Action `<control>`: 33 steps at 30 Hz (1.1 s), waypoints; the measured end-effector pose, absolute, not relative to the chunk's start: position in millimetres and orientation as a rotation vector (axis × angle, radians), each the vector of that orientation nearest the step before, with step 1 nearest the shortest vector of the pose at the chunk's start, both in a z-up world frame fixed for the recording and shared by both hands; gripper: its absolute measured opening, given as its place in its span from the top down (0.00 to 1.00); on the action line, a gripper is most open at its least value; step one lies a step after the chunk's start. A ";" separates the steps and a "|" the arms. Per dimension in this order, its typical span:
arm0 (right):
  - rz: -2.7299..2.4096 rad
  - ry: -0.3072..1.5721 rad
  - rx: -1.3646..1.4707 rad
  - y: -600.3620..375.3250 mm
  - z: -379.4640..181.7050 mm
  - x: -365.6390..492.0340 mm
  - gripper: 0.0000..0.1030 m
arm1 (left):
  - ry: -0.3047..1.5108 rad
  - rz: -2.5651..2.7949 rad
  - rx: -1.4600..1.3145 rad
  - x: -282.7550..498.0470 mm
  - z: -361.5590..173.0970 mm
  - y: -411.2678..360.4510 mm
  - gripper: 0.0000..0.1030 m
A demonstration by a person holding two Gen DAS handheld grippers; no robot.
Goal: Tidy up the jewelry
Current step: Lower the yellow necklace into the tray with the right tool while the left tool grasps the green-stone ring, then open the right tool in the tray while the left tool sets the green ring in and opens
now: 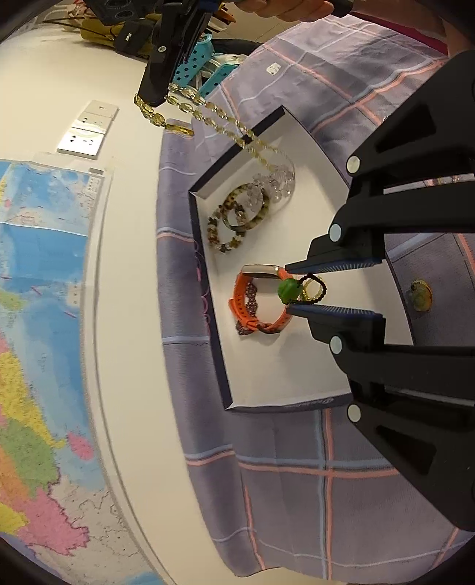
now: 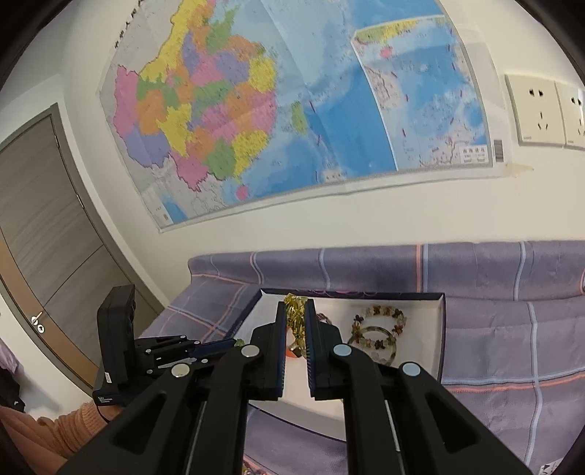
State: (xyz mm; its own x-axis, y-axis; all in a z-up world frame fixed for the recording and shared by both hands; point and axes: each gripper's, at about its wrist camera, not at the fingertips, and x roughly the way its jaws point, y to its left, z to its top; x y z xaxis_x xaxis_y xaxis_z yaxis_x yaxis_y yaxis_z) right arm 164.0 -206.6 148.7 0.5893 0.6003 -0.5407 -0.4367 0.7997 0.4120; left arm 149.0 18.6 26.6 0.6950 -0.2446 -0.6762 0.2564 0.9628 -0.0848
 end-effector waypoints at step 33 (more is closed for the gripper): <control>0.504 0.850 0.185 -213.7 89.7 188.9 0.91 | 0.913 -0.264 0.024 176.3 -21.3 9.0 0.83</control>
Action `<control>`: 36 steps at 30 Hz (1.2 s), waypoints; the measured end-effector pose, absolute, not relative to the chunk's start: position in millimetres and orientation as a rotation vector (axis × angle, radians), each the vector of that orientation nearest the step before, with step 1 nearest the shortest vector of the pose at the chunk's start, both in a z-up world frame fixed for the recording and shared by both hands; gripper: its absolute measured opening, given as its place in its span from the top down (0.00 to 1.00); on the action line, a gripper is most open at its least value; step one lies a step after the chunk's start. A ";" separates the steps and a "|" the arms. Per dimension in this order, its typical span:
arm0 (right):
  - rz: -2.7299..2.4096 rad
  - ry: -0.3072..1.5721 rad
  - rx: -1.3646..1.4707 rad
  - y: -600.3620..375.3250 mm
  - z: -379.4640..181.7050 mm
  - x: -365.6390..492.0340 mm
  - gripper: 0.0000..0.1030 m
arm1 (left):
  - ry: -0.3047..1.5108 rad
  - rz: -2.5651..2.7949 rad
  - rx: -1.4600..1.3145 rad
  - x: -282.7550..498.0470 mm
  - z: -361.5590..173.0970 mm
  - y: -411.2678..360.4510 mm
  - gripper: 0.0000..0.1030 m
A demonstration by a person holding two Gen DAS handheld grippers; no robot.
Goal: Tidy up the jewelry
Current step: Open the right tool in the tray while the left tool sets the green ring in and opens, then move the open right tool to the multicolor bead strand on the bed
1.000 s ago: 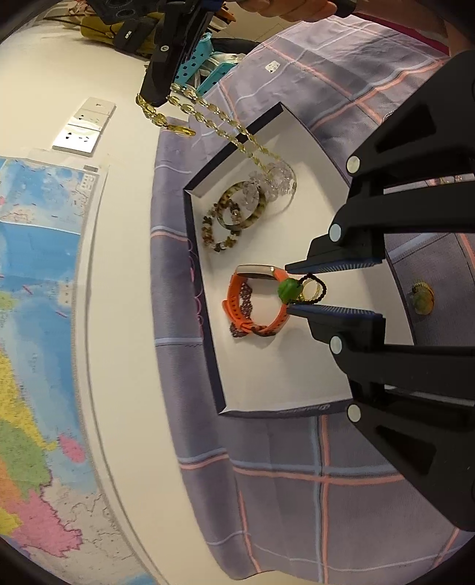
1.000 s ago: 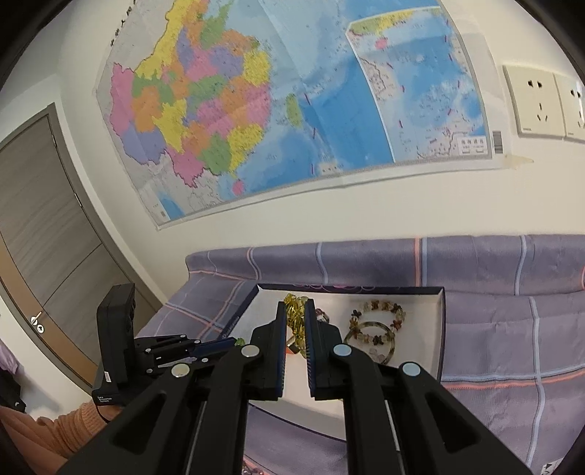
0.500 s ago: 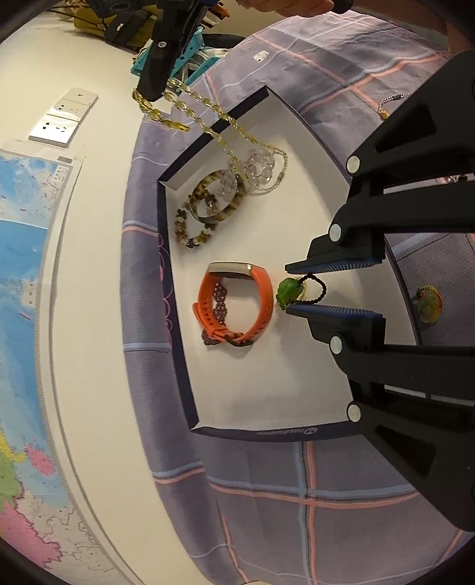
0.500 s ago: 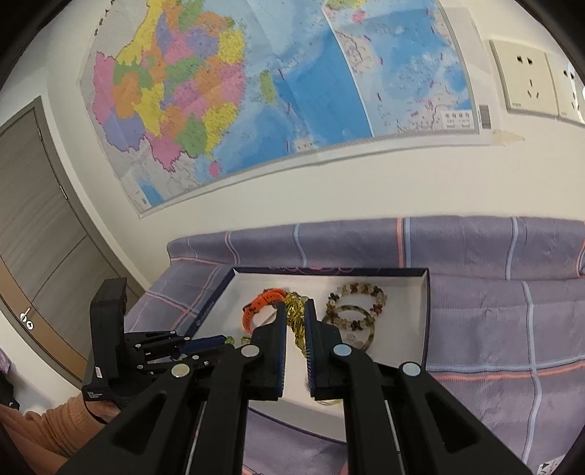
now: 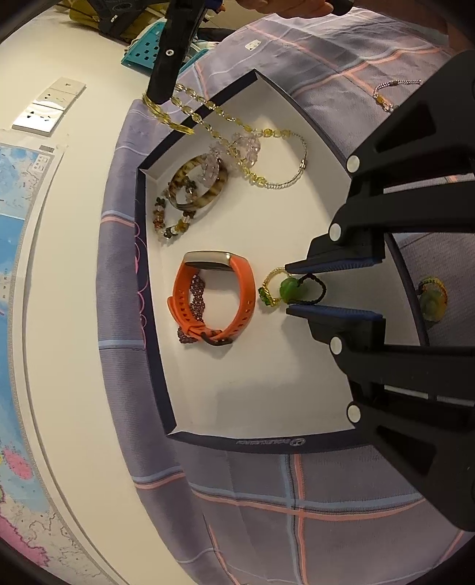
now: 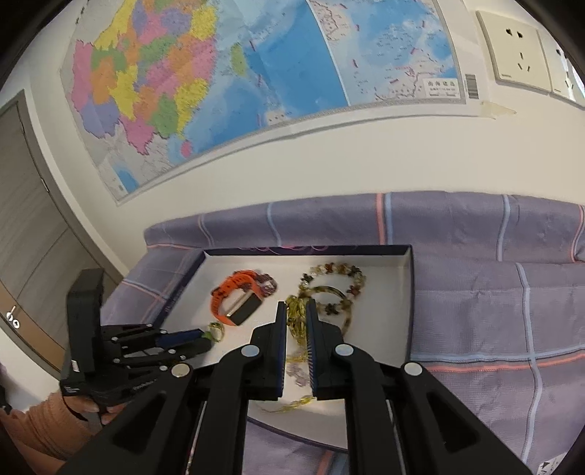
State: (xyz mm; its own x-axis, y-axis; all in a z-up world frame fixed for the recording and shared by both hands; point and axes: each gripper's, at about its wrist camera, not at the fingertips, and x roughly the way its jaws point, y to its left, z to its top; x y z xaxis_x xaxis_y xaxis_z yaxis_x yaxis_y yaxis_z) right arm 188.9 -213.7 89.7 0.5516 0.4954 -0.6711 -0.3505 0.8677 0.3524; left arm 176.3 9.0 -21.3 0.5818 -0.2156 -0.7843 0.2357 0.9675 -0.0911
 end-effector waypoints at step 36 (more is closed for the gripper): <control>0.589 0.956 0.129 -198.1 57.8 89.0 0.30 | 0.695 -0.167 -0.036 72.6 27.7 73.5 0.43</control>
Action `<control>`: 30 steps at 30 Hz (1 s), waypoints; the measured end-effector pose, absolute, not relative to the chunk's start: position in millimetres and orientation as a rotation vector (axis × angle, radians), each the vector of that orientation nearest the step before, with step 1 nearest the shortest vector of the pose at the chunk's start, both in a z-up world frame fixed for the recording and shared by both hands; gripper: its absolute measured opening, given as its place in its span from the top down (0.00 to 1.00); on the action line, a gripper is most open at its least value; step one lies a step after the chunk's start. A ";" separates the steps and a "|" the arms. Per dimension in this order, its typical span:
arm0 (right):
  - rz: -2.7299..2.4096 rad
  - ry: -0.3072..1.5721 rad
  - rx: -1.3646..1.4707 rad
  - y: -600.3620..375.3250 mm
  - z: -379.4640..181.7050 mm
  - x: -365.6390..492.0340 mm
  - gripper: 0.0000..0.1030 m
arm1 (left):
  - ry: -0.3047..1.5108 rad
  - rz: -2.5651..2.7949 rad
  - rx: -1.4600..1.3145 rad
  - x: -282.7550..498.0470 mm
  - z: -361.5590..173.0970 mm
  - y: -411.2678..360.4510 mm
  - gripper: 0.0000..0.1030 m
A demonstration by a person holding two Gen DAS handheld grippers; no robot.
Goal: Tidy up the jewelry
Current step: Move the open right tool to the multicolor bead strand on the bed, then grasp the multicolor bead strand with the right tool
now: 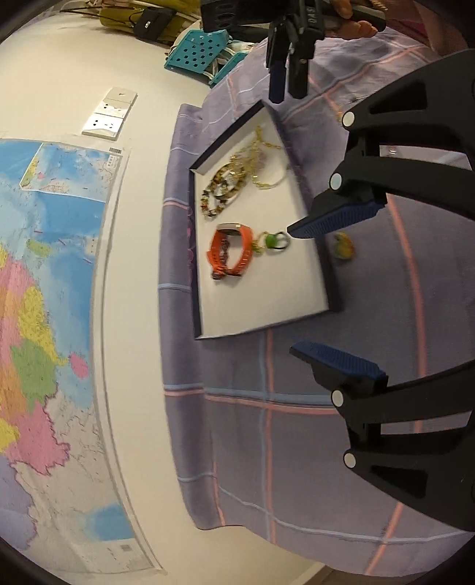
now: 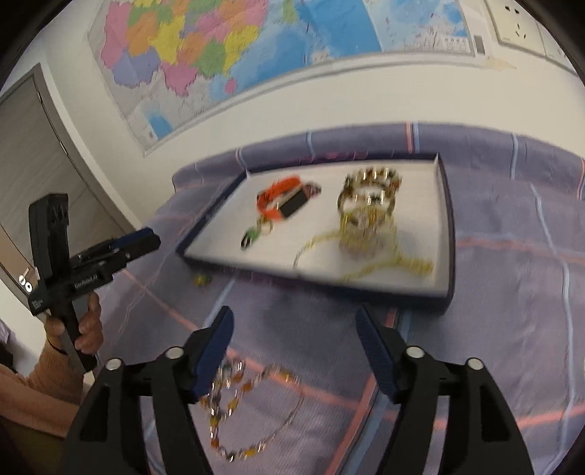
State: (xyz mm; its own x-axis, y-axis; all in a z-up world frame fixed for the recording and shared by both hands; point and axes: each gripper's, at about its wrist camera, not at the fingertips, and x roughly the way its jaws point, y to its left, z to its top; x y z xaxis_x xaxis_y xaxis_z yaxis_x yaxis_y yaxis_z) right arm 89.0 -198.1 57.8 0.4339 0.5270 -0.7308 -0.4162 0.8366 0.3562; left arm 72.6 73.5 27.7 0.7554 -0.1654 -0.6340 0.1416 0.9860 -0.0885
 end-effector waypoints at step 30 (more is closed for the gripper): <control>0.468 0.986 -0.138 -132.4 26.2 35.6 0.79 | 0.815 -0.220 -0.014 66.5 -14.4 53.7 0.41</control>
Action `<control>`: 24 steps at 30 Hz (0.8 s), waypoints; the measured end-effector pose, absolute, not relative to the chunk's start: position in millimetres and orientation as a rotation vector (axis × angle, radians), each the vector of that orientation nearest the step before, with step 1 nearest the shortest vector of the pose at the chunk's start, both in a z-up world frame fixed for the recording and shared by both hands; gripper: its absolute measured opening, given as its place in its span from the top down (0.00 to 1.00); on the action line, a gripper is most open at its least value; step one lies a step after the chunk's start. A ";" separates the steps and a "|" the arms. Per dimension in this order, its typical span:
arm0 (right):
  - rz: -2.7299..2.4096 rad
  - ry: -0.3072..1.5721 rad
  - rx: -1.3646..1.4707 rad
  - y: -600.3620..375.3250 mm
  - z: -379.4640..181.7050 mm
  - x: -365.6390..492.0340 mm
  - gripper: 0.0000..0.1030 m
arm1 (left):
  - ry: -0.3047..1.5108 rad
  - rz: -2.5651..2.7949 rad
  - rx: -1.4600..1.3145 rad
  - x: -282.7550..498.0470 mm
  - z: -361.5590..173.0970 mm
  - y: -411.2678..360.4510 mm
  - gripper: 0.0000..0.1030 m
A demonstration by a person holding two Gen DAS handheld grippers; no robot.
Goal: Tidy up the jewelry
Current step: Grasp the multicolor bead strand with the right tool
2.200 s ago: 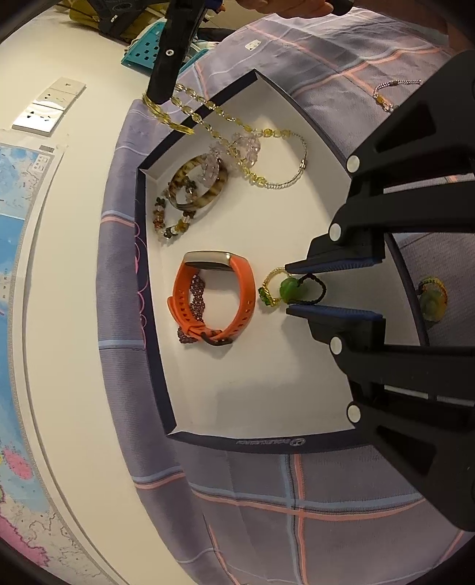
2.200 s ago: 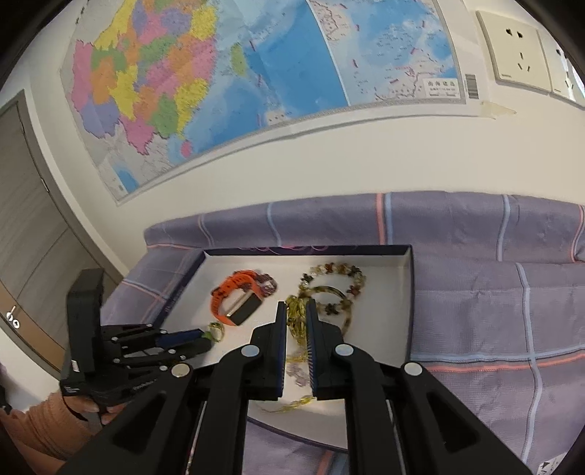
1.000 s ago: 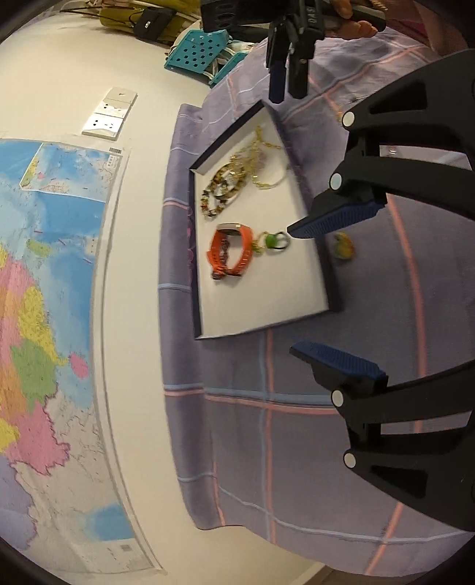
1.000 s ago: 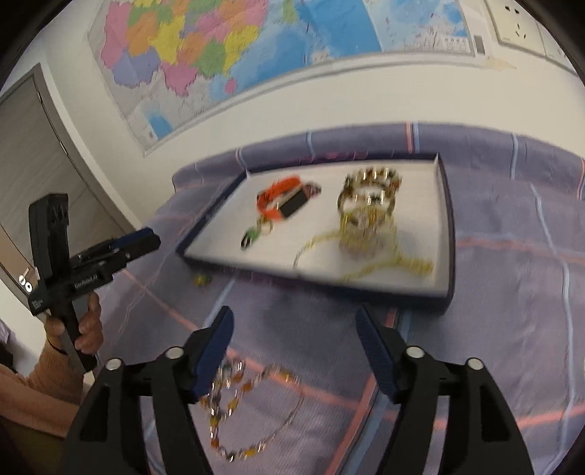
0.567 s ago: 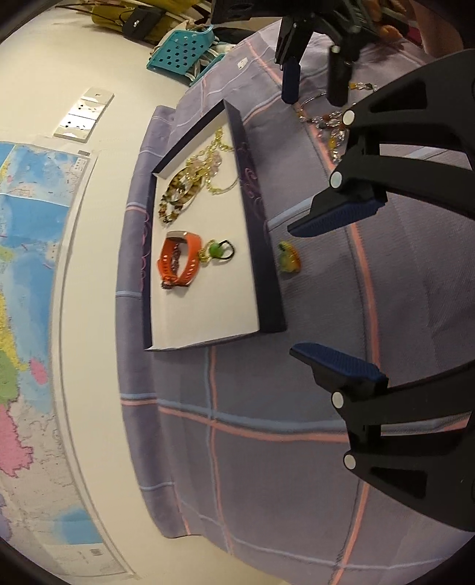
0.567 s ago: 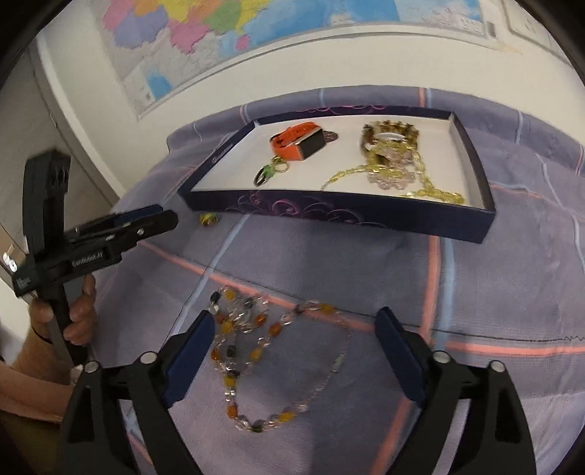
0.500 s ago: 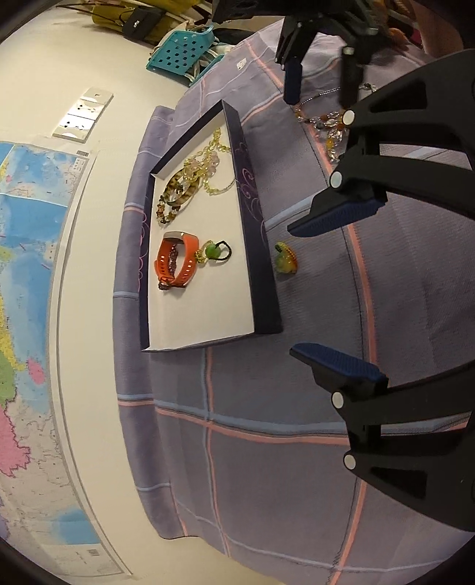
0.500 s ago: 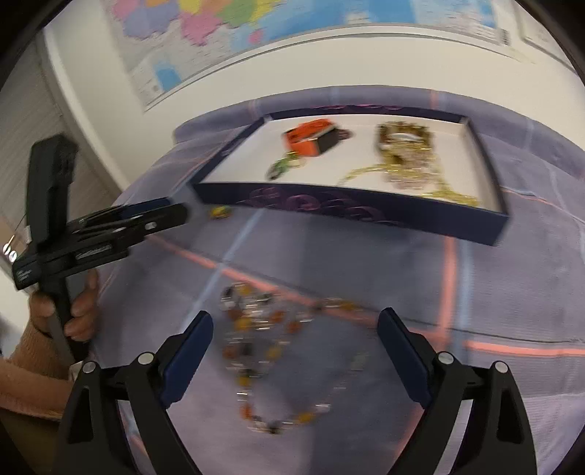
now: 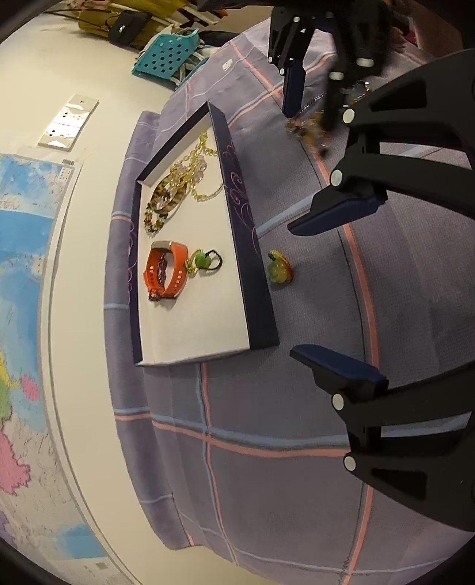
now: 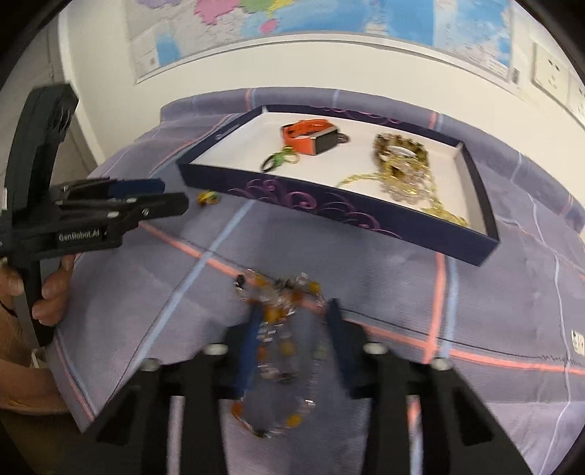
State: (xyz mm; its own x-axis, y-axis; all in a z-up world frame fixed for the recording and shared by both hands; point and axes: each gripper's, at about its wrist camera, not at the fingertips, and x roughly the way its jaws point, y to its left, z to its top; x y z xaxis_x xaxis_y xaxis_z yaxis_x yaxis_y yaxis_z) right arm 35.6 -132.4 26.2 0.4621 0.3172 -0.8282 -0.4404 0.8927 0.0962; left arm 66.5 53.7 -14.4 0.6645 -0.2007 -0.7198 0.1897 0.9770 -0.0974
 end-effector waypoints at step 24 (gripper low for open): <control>0.504 0.973 0.079 -167.4 34.2 49.1 0.96 | 0.873 -0.208 0.056 91.9 -24.3 15.9 0.65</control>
State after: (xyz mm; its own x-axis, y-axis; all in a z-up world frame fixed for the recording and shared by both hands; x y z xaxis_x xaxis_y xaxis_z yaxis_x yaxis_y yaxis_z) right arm 49.1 -167.4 34.2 0.4577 0.4434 -0.7706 -0.3743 0.8823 0.2853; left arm 91.9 15.9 -24.3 0.6235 -0.1578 -0.7657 0.2037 0.9784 -0.0357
